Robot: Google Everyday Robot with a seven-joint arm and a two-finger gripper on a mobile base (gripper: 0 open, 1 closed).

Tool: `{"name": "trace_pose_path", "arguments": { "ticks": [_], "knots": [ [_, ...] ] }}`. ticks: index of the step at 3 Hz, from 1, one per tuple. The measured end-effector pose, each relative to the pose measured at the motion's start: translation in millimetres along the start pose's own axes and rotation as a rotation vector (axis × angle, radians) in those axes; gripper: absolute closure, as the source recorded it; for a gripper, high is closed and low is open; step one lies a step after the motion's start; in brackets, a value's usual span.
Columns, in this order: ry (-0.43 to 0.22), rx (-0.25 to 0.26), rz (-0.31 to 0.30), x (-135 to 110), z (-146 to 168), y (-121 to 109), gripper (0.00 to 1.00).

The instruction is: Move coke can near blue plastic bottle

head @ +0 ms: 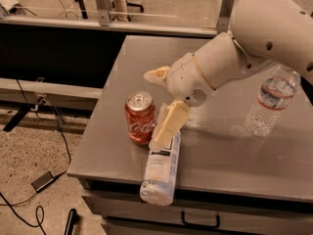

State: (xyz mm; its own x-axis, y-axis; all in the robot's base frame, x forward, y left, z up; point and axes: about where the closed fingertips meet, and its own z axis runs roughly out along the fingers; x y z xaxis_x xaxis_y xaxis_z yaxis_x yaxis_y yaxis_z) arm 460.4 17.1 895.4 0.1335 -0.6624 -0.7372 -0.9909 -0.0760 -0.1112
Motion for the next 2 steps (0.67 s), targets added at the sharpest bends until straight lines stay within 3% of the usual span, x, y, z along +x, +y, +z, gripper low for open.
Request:
{"name": "trace_pose_path", "arguments": {
  "ticks": [2],
  "knots": [
    [0.003, 0.059, 0.119, 32, -44, -13, 0.00]
  ]
}}
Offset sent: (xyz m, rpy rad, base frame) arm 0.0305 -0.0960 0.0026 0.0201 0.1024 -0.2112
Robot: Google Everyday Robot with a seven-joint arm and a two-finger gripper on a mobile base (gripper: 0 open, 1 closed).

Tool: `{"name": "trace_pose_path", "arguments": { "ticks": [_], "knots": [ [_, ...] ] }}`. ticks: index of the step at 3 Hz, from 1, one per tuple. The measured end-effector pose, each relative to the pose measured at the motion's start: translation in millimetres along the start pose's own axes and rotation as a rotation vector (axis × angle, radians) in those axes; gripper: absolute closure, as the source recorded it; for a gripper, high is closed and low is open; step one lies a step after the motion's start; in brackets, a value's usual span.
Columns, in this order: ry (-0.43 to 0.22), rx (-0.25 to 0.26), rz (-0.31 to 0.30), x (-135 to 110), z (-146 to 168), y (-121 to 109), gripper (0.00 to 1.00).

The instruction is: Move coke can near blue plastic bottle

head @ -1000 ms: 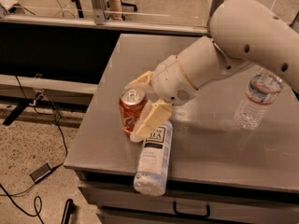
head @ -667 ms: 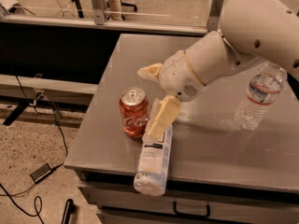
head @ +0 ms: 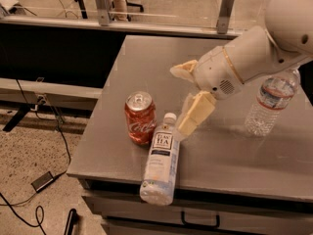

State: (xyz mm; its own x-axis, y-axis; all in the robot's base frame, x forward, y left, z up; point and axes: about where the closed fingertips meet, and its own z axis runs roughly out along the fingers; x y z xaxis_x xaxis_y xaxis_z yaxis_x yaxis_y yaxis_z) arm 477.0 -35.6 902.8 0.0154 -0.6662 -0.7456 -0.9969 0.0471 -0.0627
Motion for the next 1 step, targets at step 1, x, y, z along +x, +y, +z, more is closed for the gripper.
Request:
{"name": "trace_pose_path", "arguments": {
  "ticks": [1],
  "knots": [
    [0.001, 0.002, 0.004, 1.3, -1.3, -0.8, 0.00]
  ]
}}
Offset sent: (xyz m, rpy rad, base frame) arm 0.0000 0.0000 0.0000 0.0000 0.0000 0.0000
